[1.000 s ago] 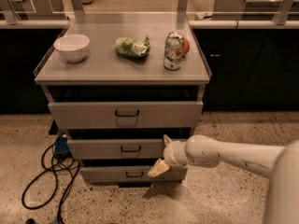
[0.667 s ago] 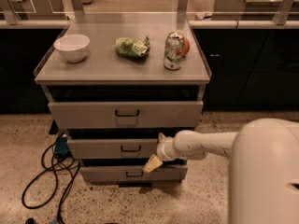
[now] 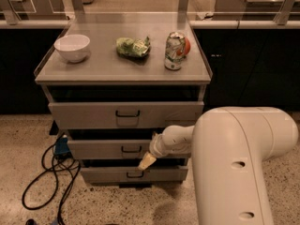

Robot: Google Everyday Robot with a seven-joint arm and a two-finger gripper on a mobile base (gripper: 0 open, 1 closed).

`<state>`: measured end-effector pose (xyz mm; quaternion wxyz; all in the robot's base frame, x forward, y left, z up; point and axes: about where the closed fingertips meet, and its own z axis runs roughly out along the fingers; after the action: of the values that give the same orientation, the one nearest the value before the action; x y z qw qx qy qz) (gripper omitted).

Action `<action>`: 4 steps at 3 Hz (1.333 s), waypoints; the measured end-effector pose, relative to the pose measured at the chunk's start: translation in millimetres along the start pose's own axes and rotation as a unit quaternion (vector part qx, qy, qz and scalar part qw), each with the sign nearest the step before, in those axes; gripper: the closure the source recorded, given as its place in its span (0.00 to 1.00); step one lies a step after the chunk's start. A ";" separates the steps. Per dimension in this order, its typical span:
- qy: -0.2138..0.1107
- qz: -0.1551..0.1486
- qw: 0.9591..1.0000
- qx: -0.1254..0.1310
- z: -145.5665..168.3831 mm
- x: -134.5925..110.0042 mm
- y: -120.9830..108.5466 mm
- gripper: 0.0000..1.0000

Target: Open middle drawer

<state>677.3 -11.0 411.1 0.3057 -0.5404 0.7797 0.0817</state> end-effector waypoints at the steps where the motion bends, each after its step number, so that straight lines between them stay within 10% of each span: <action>1: 0.009 0.005 1.000 -0.010 12.0 9.7 2.4 0.00; 4: 0.009 0.006 1.000 -0.010 12.3 9.9 2.6 0.66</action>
Offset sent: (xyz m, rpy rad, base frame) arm 0.0003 -0.0010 -0.0131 -0.0064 0.0232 -0.0015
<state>677.5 -12.2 395.1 0.2927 -0.5397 0.7846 0.0860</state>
